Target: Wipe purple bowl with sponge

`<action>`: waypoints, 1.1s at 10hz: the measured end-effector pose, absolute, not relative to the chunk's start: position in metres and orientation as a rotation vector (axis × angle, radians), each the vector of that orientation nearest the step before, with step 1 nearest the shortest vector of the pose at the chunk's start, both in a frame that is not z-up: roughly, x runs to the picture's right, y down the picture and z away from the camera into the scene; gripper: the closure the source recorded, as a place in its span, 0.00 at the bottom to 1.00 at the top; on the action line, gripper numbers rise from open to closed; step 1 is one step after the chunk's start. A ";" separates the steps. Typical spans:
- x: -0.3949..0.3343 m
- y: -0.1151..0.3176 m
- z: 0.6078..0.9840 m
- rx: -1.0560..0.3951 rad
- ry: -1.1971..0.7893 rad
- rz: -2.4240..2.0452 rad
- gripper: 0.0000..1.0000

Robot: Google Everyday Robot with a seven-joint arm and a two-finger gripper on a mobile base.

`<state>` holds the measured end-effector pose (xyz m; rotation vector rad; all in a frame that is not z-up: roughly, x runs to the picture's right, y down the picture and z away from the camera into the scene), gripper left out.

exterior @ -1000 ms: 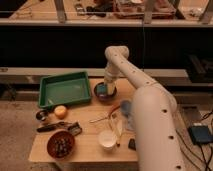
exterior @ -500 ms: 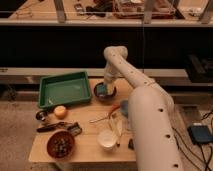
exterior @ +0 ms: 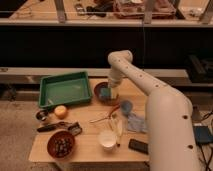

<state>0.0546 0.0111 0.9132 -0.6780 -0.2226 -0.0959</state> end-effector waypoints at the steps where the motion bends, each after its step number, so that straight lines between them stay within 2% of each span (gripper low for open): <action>1: 0.065 0.013 0.913 -0.669 -0.216 -0.075 1.00; 3: 0.063 0.004 0.918 -0.651 -0.214 -0.063 1.00; 7: 0.040 -0.043 0.936 -0.611 -0.217 -0.095 1.00; 11: -0.003 -0.052 0.957 -0.641 -0.251 -0.163 1.00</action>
